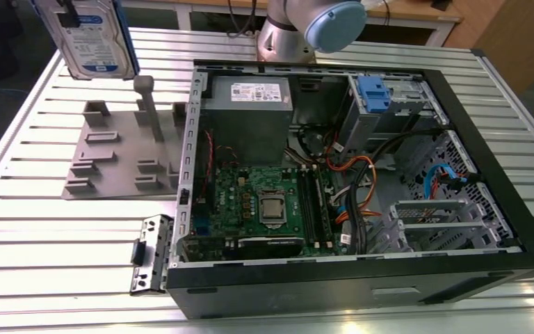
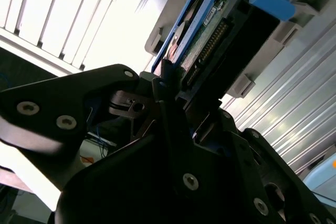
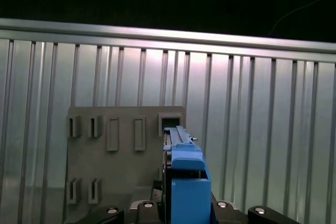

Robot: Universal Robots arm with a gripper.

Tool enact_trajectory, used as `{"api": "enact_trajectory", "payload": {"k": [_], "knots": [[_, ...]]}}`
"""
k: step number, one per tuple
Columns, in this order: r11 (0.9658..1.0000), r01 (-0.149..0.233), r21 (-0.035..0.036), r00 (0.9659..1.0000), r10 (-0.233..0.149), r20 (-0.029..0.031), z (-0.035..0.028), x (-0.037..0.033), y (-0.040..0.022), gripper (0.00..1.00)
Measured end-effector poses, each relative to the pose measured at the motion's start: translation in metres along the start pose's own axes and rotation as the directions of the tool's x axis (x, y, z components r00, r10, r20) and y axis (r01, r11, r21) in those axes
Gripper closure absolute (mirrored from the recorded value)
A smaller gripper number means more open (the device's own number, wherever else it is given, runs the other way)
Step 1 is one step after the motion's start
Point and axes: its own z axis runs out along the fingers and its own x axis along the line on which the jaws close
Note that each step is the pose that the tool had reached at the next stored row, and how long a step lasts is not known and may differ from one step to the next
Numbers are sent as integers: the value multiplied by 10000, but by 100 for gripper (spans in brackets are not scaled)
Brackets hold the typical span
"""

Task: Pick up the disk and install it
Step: 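Pick up the disk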

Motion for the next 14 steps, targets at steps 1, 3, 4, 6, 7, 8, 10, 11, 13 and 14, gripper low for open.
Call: {"api": "enact_trajectory", "payload": {"k": [1, 3, 4, 6, 7, 8, 10, 11, 13, 14], "knots": [[10000, 0, 0, 10000, 0, 0, -12, 0, 0, 64], [10000, 0, 0, 10000, 0, 1, -33, -1, 0, 64], [10000, 0, 0, 10000, 0, 0, -44, -1, 0, 64], [10000, 0, -1, 10000, 0, 1, -63, -2, 0, 64], [10000, 0, 0, 10000, 0, 1, -72, -2, 0, 64], [10000, 0, -1, 10000, 0, 1, -82, -2, 0, 64], [10000, 0, 1, 10000, 0, 1, -101, -3, -1, 64], [10000, 0, 0, 10000, 0, 2, -110, -3, -1, 64], [10000, 0, 0, 10000, 0, 1, -127, -4, -1, 64], [10000, 0, -1, 10000, 0, 2, -136, -4, -1, 64]]}}
